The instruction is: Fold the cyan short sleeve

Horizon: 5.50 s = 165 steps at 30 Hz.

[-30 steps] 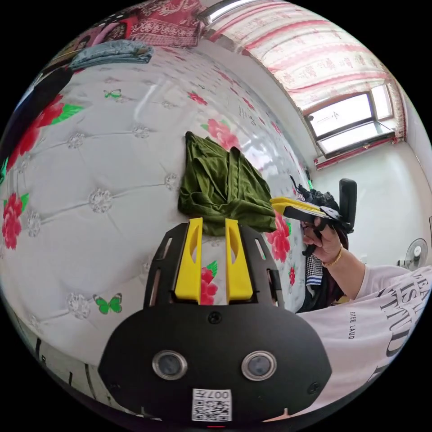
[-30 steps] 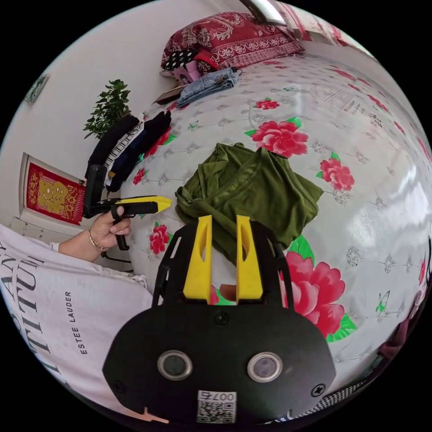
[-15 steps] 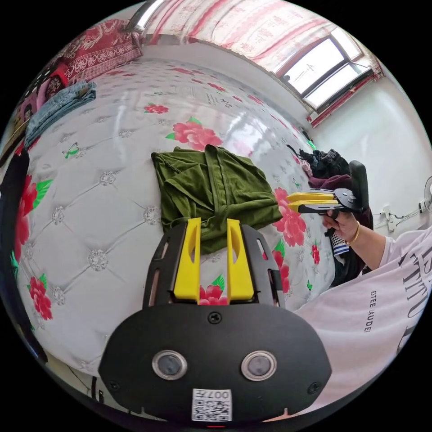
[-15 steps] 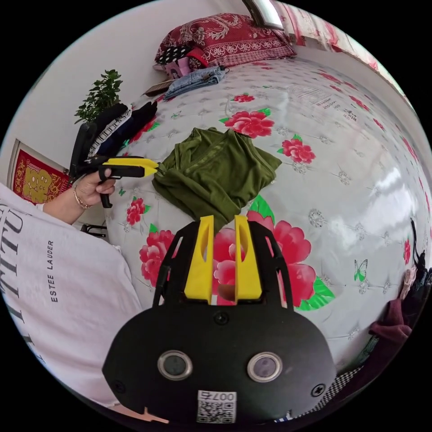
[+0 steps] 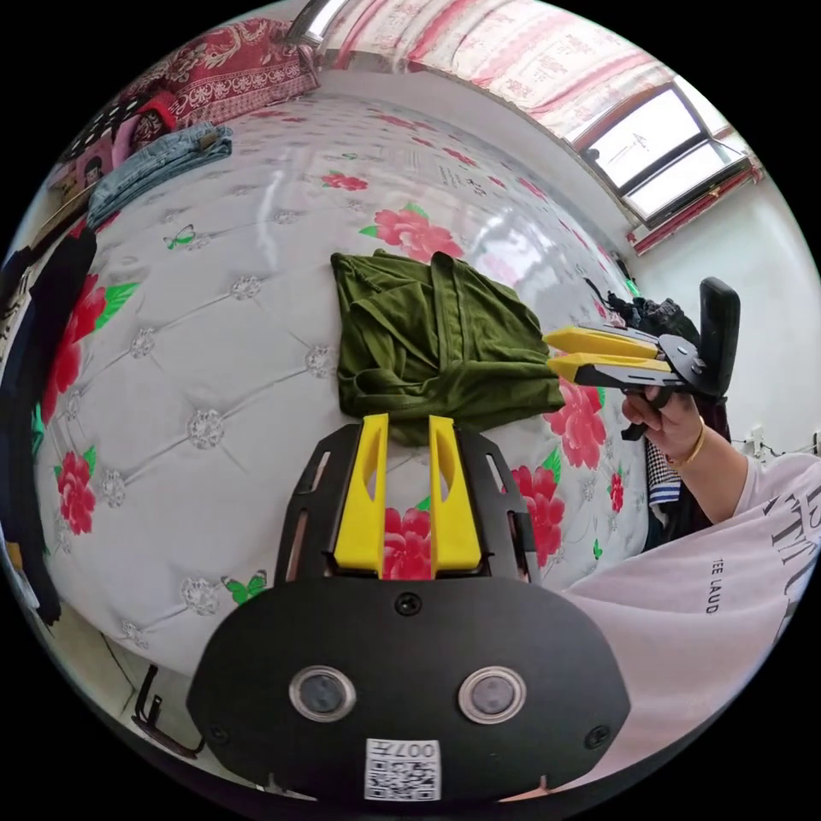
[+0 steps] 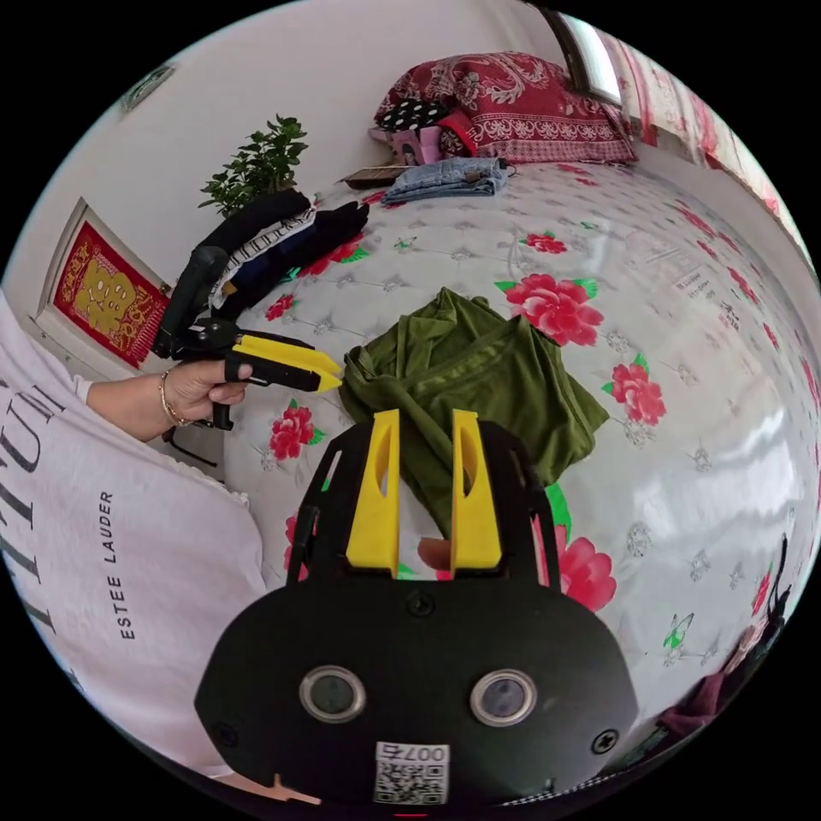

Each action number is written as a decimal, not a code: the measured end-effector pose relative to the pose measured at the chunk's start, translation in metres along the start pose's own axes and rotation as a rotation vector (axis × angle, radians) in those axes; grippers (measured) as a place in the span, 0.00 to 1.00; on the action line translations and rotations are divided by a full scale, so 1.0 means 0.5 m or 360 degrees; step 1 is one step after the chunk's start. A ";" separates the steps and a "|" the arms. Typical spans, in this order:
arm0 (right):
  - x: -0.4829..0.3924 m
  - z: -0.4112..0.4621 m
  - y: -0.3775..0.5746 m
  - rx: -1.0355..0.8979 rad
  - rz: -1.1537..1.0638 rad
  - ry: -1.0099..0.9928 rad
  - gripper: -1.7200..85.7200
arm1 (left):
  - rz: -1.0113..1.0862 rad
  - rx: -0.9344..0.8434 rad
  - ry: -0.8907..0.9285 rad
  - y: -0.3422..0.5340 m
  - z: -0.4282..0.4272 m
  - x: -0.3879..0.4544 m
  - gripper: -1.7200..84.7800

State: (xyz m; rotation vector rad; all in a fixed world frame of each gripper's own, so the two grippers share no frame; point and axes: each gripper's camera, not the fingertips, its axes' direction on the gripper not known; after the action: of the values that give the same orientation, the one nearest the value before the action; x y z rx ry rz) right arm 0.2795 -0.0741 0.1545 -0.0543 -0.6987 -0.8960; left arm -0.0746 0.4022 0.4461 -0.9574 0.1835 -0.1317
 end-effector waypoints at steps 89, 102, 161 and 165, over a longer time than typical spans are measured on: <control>0.327 -0.650 0.463 0.0415 0.0967 0.0076 0.03 | 0.0816 -0.0438 0.0100 -0.651 0.781 0.427 0.02; 0.343 -0.595 0.389 0.0178 0.0853 0.0180 0.03 | 0.0937 -0.0267 -0.0218 -0.592 0.731 0.373 0.01; -0.135 -0.054 0.268 -0.0176 -0.0391 0.0216 0.02 | 0.0879 -0.0186 -0.0141 -0.501 0.446 0.225 0.04; -0.170 -0.030 0.301 -0.0161 -0.0425 0.0222 0.02 | 0.0862 -0.0157 -0.0117 -0.491 0.422 0.210 0.03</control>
State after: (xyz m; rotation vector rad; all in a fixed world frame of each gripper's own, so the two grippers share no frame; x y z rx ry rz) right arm 0.3621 0.0766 0.1292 0.0120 -0.5369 -1.1796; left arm 0.0656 0.4106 0.7561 -0.9781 0.3771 0.4130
